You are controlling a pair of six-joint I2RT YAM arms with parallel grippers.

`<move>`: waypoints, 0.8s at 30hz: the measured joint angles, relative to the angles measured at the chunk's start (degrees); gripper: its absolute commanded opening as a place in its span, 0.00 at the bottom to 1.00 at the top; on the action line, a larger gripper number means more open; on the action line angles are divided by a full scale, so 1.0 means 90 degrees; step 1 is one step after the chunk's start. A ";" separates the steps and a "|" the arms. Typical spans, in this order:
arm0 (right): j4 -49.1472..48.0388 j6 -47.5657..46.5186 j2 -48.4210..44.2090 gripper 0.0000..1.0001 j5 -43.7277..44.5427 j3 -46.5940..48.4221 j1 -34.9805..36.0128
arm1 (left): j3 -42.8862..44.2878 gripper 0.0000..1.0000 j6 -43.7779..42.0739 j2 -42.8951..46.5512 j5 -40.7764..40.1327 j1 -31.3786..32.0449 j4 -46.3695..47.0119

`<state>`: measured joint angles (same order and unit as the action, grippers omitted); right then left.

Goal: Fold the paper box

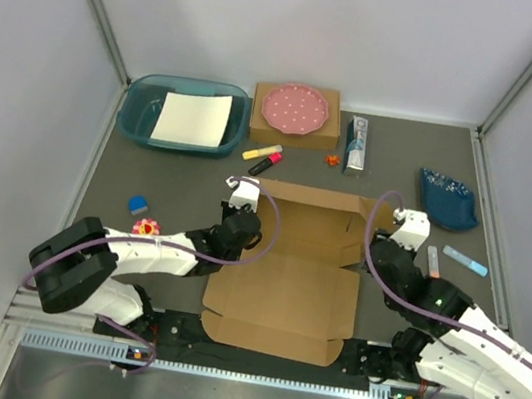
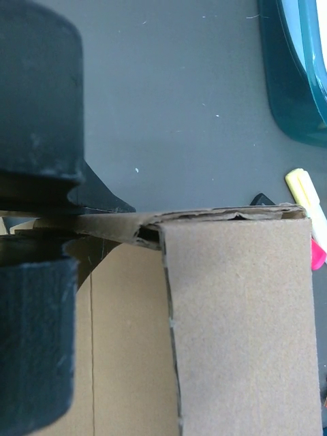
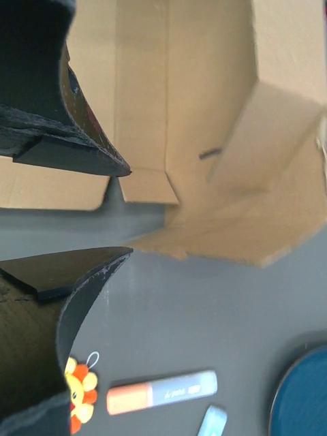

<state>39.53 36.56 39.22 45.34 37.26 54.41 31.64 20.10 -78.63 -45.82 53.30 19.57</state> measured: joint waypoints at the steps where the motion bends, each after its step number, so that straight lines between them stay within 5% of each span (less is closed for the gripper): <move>1: 0.0041 0.0090 -0.0024 0.47 0.0002 -0.0022 -0.0121 | 0.0000 0.00 -0.0002 0.0005 0.0010 -0.0002 -0.0007; 19: -0.0911 0.0148 0.0447 0.46 -0.1049 -0.0661 -0.2130 | 0.0000 0.00 -0.0034 0.0041 0.0114 -0.0051 -0.0044; 24: -0.1404 -0.0058 0.0658 0.24 -0.1377 -0.0729 -0.2331 | 0.0000 0.00 -0.0036 0.0041 0.0131 -0.0056 -0.0041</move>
<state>26.89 36.03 45.15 32.95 30.70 33.43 31.64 19.77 -78.26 -44.64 52.80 19.20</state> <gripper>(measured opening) 0.333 0.067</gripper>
